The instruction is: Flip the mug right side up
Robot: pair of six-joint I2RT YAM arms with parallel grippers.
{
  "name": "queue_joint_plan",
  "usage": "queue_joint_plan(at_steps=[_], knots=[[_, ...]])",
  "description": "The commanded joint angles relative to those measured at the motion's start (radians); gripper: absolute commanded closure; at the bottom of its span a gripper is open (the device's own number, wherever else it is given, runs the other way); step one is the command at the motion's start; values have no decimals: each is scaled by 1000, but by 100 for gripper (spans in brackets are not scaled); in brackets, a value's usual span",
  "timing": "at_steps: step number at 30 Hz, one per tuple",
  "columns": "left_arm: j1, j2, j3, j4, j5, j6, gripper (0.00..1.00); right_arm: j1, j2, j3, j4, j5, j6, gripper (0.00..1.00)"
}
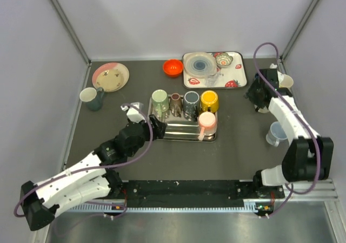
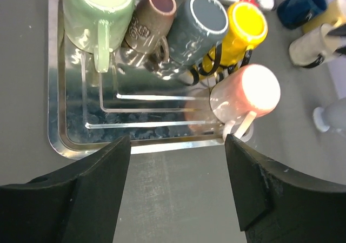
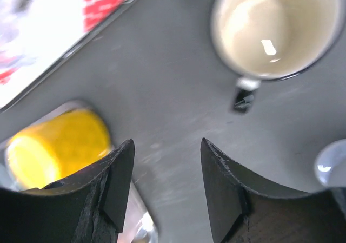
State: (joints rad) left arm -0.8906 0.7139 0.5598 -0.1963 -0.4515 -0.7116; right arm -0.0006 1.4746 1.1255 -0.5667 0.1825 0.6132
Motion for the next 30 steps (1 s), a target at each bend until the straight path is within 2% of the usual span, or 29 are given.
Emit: queue_joint_plan(at_steps=[1, 2, 6, 11, 14, 18, 23, 30], knots=[[4, 131, 106, -31, 66, 57, 21, 152, -215, -47, 25, -86, 17, 46], [4, 154, 112, -34, 100, 58, 20, 178, -252, -65, 36, -100, 4, 45], [1, 275, 143, -9, 229, 72, 12, 286, -388, -185, 79, -170, -7, 32], [-24, 412, 161, 119, 341, 118, 6, 364, -563, -308, 106, -178, -32, 30], [-68, 505, 204, 153, 349, 150, 6, 366, -651, -377, 123, -221, -24, 30], [-114, 656, 343, 132, 353, 222, 10, 367, -717, -426, 123, -261, -15, 30], [-116, 840, 469, 84, 359, 268, 12, 367, -776, -429, 97, -290, -13, 30], [-114, 992, 581, 54, 356, 307, 15, 367, -803, -457, 91, -279, -32, 29]])
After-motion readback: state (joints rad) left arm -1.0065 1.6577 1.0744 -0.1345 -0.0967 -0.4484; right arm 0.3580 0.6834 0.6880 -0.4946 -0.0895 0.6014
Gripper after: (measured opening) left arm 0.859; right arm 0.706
